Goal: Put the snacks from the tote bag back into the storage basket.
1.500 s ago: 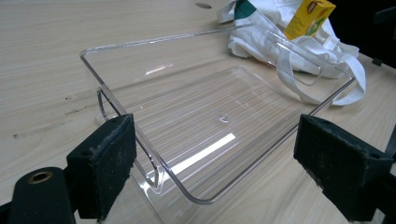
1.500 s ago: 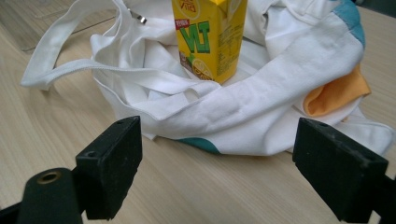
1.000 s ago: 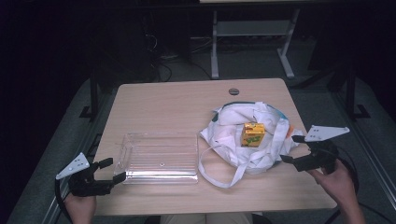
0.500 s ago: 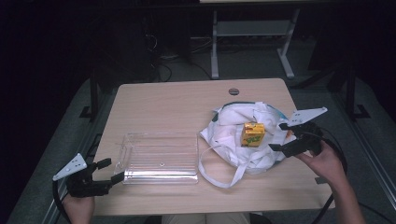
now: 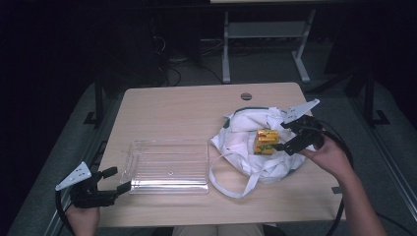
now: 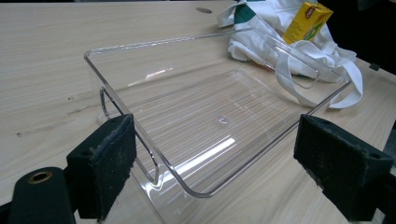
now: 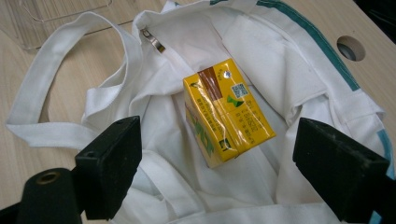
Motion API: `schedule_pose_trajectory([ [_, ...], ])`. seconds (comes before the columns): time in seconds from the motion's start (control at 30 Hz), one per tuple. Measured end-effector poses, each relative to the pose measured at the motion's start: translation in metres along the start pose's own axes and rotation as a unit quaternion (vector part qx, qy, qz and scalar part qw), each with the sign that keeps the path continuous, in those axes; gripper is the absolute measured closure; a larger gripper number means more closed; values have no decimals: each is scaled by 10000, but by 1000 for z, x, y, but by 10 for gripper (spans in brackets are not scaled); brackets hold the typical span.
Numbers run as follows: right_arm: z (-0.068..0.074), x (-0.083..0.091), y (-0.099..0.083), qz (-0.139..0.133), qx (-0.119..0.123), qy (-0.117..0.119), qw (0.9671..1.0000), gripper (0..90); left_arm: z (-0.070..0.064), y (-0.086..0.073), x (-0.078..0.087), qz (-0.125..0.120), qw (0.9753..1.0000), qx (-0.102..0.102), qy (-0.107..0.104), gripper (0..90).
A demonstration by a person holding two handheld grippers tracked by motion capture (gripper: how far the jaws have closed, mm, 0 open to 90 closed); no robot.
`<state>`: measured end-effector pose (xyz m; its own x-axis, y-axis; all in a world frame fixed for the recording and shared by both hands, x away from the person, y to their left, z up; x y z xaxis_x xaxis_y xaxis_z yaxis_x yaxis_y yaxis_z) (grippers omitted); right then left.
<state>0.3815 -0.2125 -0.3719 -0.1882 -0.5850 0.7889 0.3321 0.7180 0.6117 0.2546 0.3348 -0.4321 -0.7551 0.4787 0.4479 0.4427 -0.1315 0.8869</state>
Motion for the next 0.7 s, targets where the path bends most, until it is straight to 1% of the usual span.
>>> schedule_pose_trajectory([
  [0.1,-3,-5,4,153,46,96,9998,154,0,0,0,0,10000,18,0,128],
  [0.13,-5,-7,6,182,115,84,9997,154,0,0,0,-11,10000,28,5,128],
  [0.33,-13,-23,13,431,160,179,9988,159,2,-1,0,-22,10000,29,0,128],
  [0.4,-16,-28,15,526,169,154,9984,161,2,0,1,-45,10000,52,2,128],
  [0.43,-17,-31,15,562,155,197,9981,176,2,0,1,-46,10000,52,-1,127],
  [0.53,-21,-39,16,700,149,264,9971,200,2,0,1,-40,10000,62,5,127],
  [0.7,-26,-53,17,985,236,329,9943,227,2,-1,2,-49,10000,68,7,127],
])
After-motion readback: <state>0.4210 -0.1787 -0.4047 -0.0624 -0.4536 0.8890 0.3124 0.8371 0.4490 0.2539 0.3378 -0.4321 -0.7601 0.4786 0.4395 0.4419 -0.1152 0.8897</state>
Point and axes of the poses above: each handheld gripper's, and its own axes: x roughly backward along the jaws, y roughly out of its top, z roughly to its left, the point moved 4 cm from there along -x, roughly forward along the jaws, and after that the axes turned 13 degrees about y, right-handed, at the moved point
